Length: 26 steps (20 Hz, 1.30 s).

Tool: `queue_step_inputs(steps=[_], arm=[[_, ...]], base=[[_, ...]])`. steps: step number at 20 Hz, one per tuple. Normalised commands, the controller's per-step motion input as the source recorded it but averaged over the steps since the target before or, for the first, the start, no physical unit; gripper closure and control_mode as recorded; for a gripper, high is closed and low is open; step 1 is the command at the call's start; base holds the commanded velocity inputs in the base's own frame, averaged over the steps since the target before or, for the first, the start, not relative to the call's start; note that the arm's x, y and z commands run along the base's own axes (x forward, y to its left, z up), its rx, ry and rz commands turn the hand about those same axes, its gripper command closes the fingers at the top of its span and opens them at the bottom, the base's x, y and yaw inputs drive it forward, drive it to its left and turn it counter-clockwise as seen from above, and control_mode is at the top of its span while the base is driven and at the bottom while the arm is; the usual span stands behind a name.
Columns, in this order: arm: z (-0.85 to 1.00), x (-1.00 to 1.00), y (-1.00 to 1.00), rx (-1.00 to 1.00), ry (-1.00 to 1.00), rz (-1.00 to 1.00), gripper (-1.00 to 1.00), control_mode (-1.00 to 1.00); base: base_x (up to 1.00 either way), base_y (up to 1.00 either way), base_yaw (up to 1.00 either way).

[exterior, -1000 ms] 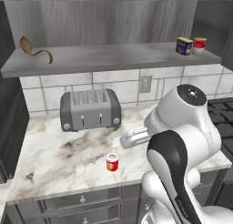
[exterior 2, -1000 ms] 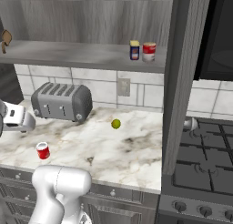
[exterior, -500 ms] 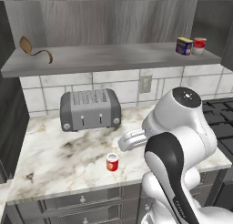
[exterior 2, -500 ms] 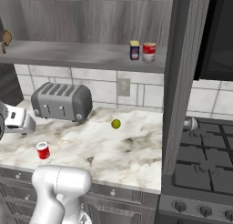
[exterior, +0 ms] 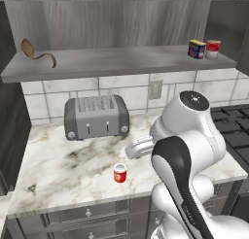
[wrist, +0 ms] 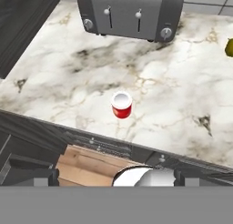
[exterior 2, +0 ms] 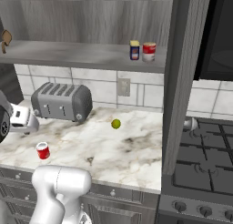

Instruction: Pick the cans from the counter and place them in their designated side in the cabinet.

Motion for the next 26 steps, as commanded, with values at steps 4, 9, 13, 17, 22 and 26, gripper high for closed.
queue_step_inputs(steps=[4, 9, 13, 17, 22, 26], arm=[[0.0, 0.15, 0.01, 0.0, 0.0, 0.0, -1.0, -1.0], [-0.04, 0.15, 0.02, 0.0, 0.0, 0.0, -1.0, -1.0], [-0.09, 0.17, 0.03, 0.0, 0.01, 0.0, -1.0, -1.0], [-0.12, 0.15, 0.03, 0.0, 0.02, 0.0, -1.0, -1.0], [-0.15, 0.14, 0.04, 0.0, 0.03, 0.0, -1.0, -1.0], [-0.14, 0.11, 0.04, 0.0, 0.02, 0.0, -1.0, -1.0]], base=[[0.0, 0.0, 0.0], [0.0, 0.0, 0.0], [0.0, 0.0, 0.0], [0.0, 0.0, 0.0], [0.0, 0.0, 0.0], [0.0, 0.0, 0.0]])
